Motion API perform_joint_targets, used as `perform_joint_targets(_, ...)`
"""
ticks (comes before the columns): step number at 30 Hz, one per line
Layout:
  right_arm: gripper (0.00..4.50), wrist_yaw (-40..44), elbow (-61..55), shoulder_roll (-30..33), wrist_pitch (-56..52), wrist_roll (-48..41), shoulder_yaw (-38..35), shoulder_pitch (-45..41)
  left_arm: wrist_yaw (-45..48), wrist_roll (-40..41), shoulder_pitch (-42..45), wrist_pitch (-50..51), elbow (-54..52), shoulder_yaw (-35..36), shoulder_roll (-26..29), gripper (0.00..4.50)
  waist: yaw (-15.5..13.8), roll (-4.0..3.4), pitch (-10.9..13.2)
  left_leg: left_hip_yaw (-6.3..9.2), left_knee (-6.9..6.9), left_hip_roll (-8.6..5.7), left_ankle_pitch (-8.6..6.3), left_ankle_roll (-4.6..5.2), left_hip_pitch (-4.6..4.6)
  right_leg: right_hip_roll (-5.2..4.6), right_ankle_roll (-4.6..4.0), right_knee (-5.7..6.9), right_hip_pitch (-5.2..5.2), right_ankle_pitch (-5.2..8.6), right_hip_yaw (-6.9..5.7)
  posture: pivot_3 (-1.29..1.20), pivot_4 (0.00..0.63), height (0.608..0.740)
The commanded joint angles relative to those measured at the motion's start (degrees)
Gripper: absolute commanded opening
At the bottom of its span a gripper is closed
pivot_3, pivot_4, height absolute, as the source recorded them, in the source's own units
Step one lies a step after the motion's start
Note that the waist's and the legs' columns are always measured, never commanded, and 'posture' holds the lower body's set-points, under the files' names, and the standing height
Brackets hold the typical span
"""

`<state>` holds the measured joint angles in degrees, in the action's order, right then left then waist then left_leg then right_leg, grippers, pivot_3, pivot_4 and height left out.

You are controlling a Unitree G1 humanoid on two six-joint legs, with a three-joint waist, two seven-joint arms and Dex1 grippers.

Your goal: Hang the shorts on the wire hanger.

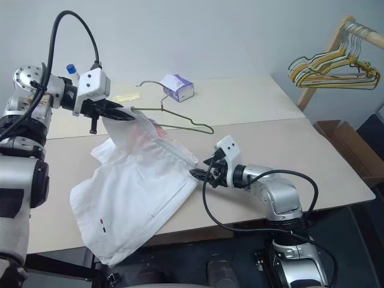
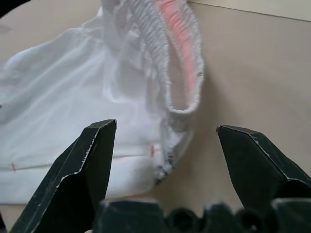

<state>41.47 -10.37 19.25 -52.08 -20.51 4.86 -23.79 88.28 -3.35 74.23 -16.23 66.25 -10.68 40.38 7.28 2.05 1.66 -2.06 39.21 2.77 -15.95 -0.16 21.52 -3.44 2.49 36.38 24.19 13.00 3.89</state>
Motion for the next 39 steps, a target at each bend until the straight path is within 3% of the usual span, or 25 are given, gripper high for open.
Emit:
perform_joint_targets(1,3.5,-2.6,3.2,-1.9,1.6,1.9,3.6,-1.8,-0.5,0.7,1.7,0.2,-0.9,2.0,0.4,0.0,0.0,0.01,0.0,0.0,0.0,0.0,0.0,0.0,-0.01,0.0,0.0,0.01,0.0,0.0,0.0,-0.07,0.0,0.74)
perform_joint_targets(3,3.03,-3.8,4.6,-3.1,2.3,1.7,3.4,-2.2,-0.6,0.5,1.7,0.2,-0.9,2.3,0.4,0.0,0.0,0.0,0.0,0.0,0.0,0.0,0.0,0.0,-0.03,0.0,0.0,0.05,0.01,0.0,-0.01,-0.07,0.0,0.74)
perform_joint_targets(11,0.12,-5.0,5.7,-2.9,2.7,1.6,3.1,-2.8,-0.3,0.7,1.2,0.3,-1.2,2.9,1.0,0.0,0.0,0.01,0.0,0.04,0.03,0.0,0.0,0.0,0.06,0.0,0.01,0.37,0.04,0.0,-0.02,-0.06,0.0,0.74)
perform_joint_targets(12,0.02,-5.1,5.6,-2.7,2.8,1.6,3.1,-2.7,-0.2,0.7,1.1,0.2,-1.2,3.0,1.0,0.0,0.0,0.01,0.0,0.04,0.03,0.0,0.0,0.0,0.05,0.0,0.01,0.37,0.04,0.0,-0.02,-0.06,0.0,0.74)
perform_joint_targets(18,0.02,-6.1,6.0,-0.4,3.0,1.7,0.8,-3.6,4.1,4.7,-0.2,1.2,-2.5,3.3,2.4,0.0,0.0,0.01,0.0,0.04,0.03,0.0,0.0,0.0,0.06,0.0,0.01,0.37,0.04,0.0,-0.02,-0.07,0.0,0.74)
perform_joint_targets(30,0.02,1.9,18.9,11.4,6.9,2.4,-1.9,-12.2,4.2,18.2,-5.6,4.7,-11.8,-7.6,8.9,0.0,0.1,0.0,0.0,0.05,0.05,0.0,0.0,0.0,0.04,0.0,0.02,0.36,0.02,0.01,-0.02,-0.07,0.0,0.74)
perform_joint_targets(39,0.02,6.2,15.6,16.7,12.3,6.0,2.3,-13.1,3.1,11.4,-4.8,2.8,-8.0,-6.6,7.6,0.0,0.0,0.0,0.0,0.04,0.06,0.0,0.0,0.0,0.05,0.0,0.02,0.35,0.04,0.01,-0.02,-0.07,0.0,0.74)
